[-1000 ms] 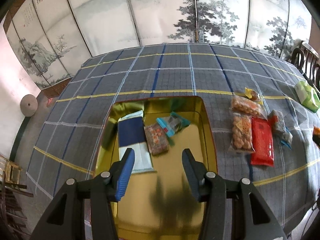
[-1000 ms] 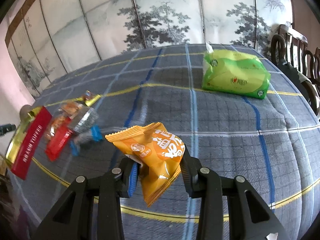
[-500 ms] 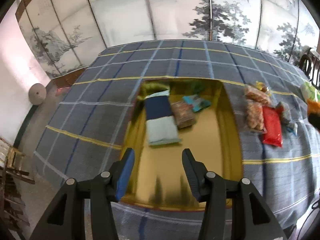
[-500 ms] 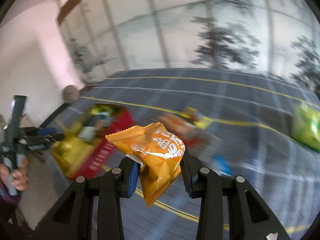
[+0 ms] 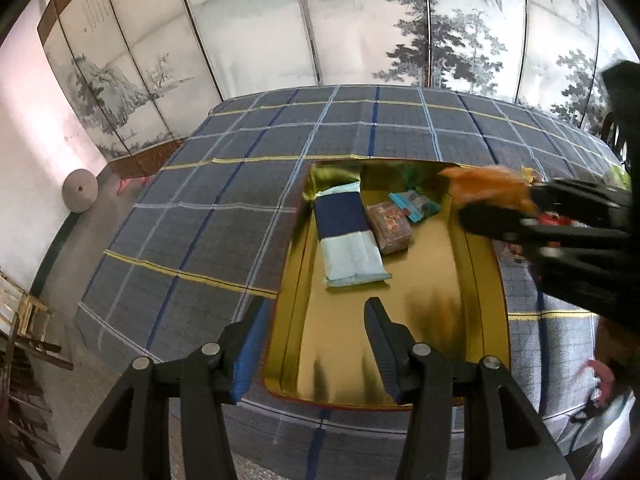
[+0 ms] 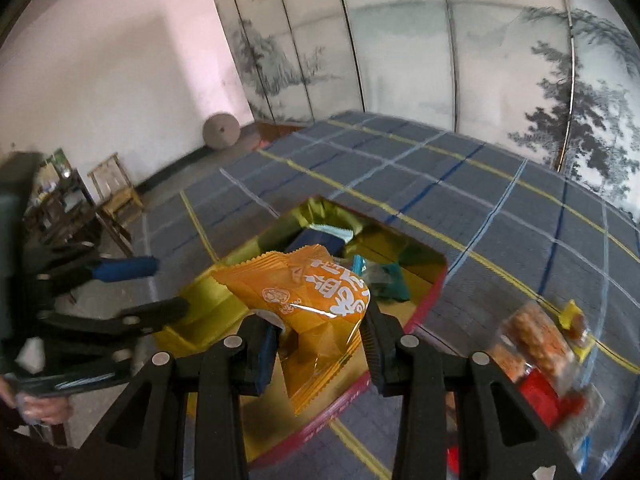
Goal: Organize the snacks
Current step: 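Carry the orange snack bag with the right tool over the gold tin, then lower the orange bag into the tin and open the right tool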
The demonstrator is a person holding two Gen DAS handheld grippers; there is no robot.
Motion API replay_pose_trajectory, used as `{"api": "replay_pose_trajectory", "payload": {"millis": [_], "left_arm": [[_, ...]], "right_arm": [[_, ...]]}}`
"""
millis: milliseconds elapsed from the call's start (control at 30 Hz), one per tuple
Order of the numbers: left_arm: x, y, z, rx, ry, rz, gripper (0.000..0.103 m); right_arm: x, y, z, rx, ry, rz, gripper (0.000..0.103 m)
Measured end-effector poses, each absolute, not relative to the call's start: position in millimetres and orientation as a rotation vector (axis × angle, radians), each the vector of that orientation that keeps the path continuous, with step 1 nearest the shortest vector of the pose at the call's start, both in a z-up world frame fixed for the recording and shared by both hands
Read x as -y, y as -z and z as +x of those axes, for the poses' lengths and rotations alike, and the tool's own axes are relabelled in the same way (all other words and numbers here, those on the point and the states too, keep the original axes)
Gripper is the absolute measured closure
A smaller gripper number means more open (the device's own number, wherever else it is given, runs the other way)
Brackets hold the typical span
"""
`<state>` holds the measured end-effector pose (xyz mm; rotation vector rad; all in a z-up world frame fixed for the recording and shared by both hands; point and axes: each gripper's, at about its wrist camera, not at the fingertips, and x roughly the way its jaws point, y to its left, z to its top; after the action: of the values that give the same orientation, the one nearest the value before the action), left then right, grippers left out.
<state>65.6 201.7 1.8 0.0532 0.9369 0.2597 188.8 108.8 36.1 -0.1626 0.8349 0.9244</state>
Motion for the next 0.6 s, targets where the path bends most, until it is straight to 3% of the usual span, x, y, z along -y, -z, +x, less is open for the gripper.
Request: {"api": "replay_pose_trajectory", "payload": {"millis": [600], "left_arm": [[-219.9, 8.1, 67.4, -0.948, -0.238, 0.030, 0.052]], "right_arm": [[-158.8, 5.5, 204.0, -0.906, -0.924, -0.289, 0.066]]}}
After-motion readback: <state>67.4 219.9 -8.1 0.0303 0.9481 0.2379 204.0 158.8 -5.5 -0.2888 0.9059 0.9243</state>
